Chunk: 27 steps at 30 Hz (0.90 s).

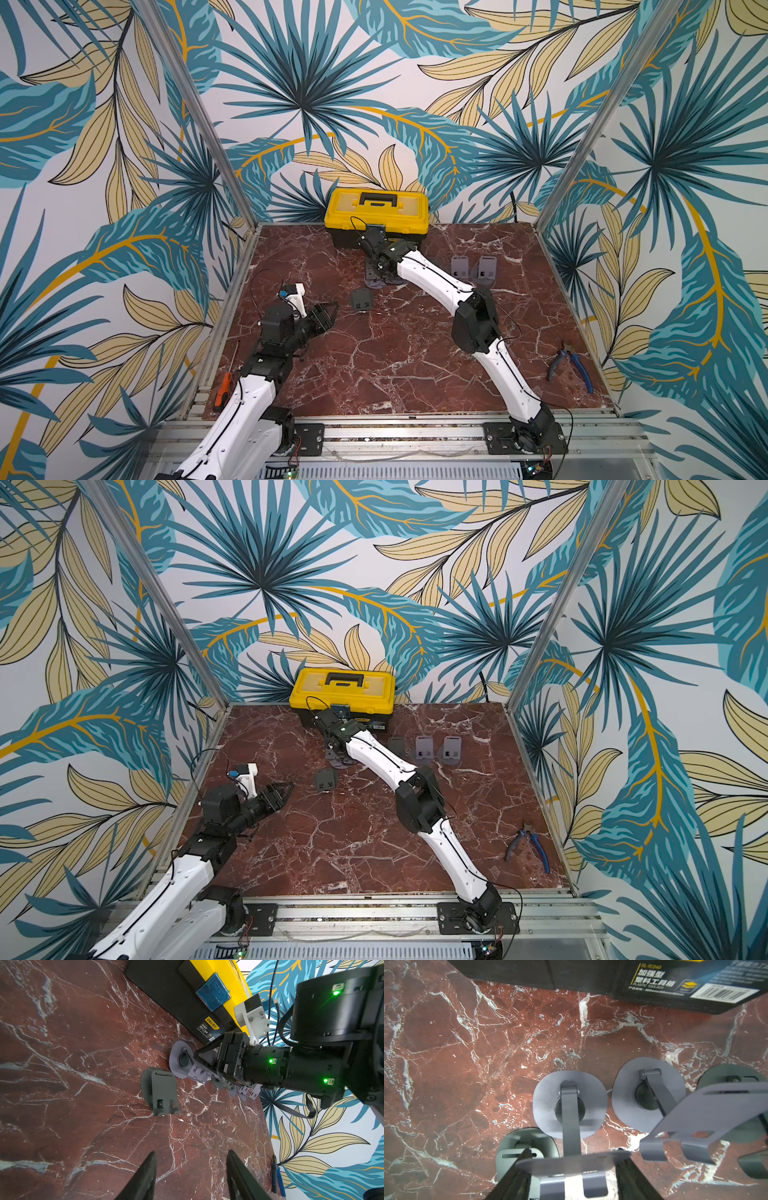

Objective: Open the phone stand
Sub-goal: Place the phone stand at the center of the board.

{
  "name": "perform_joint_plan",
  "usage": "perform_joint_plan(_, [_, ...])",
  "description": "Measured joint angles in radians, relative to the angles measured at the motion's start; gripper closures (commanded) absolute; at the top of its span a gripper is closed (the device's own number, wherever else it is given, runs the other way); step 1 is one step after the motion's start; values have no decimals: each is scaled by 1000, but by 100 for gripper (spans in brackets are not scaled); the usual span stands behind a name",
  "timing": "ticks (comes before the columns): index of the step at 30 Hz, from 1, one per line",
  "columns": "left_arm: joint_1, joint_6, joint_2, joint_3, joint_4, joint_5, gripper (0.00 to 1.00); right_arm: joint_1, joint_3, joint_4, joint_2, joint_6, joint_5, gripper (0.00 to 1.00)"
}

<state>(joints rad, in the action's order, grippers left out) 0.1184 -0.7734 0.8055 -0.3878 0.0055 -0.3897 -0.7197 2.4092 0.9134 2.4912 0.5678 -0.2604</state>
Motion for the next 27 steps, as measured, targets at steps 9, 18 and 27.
perform_joint_plan(9, [-3,0,24,0,9,-4,46,13,5,-3,1,0,23,58])
perform_joint_plan(18, [-10,0,41,0,29,-11,46,19,58,-9,48,0,25,58])
perform_joint_plan(27, [-19,0,59,0,37,-16,47,21,65,-23,53,0,25,58])
